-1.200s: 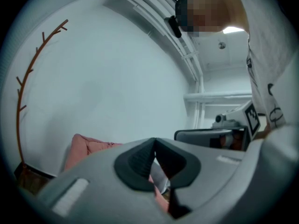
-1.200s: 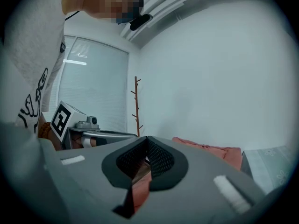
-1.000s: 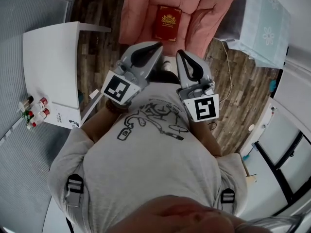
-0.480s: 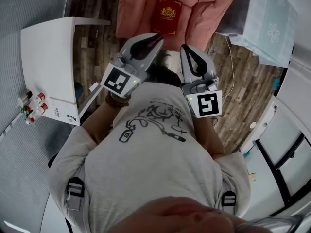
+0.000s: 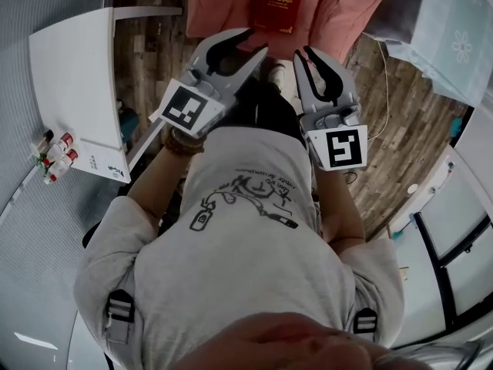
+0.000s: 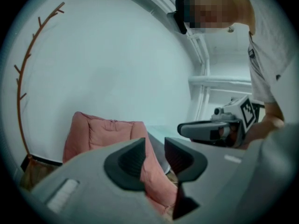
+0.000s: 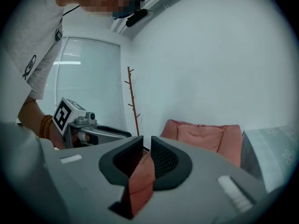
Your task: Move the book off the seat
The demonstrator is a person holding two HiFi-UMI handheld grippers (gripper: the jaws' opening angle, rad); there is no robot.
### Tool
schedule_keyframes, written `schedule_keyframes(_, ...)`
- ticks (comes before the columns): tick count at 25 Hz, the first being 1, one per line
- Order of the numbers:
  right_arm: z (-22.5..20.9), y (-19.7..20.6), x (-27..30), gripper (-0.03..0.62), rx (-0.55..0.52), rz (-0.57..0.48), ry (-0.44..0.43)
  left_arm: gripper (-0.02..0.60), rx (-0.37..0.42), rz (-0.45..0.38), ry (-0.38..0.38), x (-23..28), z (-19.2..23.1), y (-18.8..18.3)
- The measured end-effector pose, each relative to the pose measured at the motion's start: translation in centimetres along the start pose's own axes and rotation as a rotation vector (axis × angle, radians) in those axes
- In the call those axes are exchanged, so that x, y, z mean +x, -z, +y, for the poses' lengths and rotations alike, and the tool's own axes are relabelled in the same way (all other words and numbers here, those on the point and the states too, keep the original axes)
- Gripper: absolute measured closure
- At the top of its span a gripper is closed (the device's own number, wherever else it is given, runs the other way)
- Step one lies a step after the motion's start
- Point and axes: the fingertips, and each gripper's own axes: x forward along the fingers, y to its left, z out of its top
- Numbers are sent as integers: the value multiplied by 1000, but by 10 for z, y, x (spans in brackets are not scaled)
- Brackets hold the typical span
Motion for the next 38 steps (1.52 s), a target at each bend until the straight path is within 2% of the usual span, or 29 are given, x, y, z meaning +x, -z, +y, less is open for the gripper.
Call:
schedule_keyframes(4,-13,31,13,479,13,35,2,453,-15,41,2,12,13,31)
schedule_keyframes(6,-17,45,19,453,20,49,8,430,-23,57,3,16,19,48)
schedule_keyframes(12,-37,90,38,429,27,92,19,396,-62,88,-1,35,37,94)
schedule_keyframes(21,-62,183,75,365,44,183,11,347,-98,123,-13,67,76,172)
schedule_keyframes(26,-79,238,97,341,92,204,-8,334,-132,131,-15,87,98,222)
schedule_keyframes(33,-101,320,124,326,112,260,-2,279,-133,201,-19,112,131,306)
schedule_keyframes(38,-122,375,141,302,135,305,17,226,-175,222,-32,130,152,358)
